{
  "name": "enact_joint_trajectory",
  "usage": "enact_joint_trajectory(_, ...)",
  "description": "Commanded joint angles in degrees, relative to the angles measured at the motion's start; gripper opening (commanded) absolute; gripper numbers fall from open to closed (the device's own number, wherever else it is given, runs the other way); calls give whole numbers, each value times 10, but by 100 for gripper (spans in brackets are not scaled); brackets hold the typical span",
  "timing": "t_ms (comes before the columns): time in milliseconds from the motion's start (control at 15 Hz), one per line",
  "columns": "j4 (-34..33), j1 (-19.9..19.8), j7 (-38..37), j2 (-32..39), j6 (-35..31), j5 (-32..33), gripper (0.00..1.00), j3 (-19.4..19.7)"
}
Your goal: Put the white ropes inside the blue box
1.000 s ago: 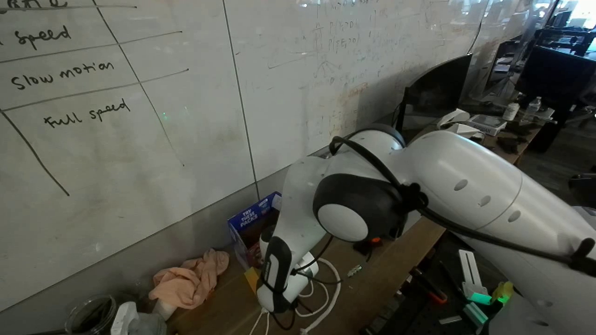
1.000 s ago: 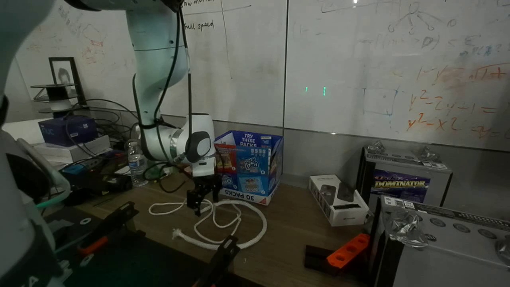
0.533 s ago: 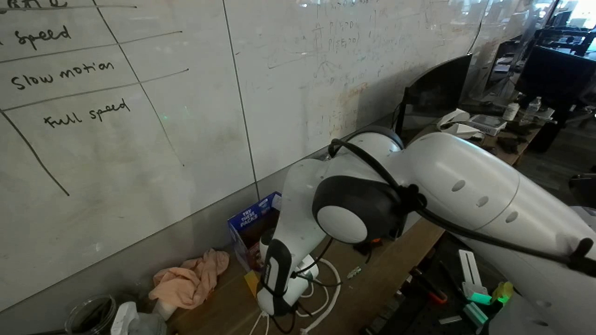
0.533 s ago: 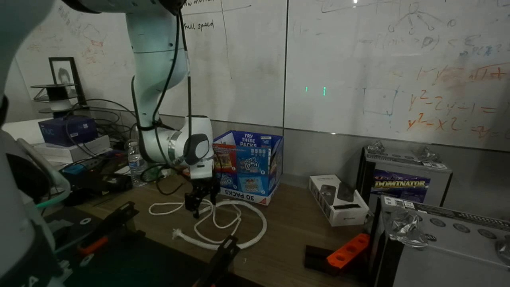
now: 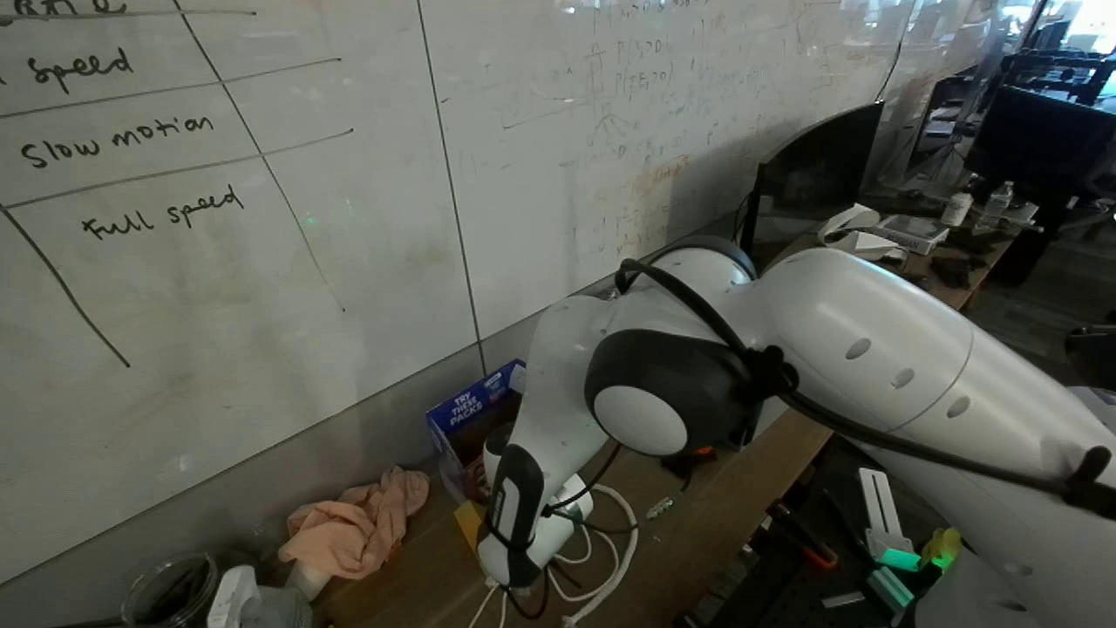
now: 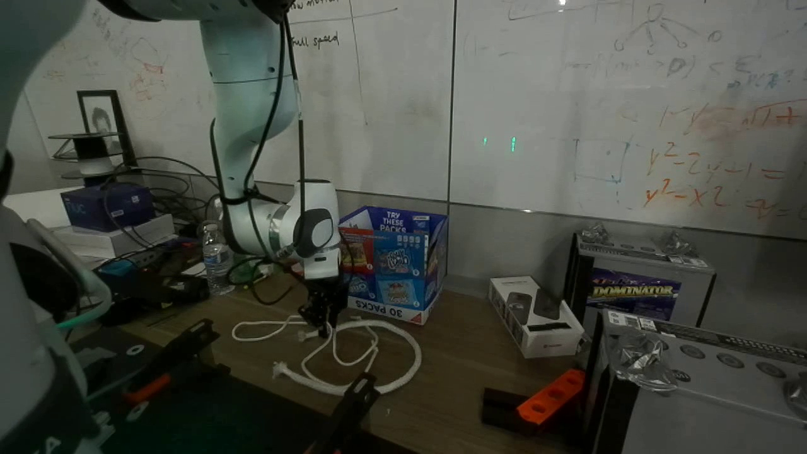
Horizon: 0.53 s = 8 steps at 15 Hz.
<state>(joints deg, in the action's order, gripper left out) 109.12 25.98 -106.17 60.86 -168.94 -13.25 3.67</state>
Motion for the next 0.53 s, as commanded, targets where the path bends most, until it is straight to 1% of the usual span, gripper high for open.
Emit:
enact_joint_trajectory(0, -4, 5, 7, -1, 2, 3, 7, 9)
enact_joint_trajectory(133, 0, 12, 8, -10, 6, 10, 3, 20)
enact_joint_trajectory(200, 7, 26, 9, -22, 11, 19, 8, 34)
enact_joint_trajectory(267, 11, 34, 14, -35, 18, 29, 9, 44)
enact_joint_trajectory(467, 29, 74, 30, -97, 45, 73, 9, 96)
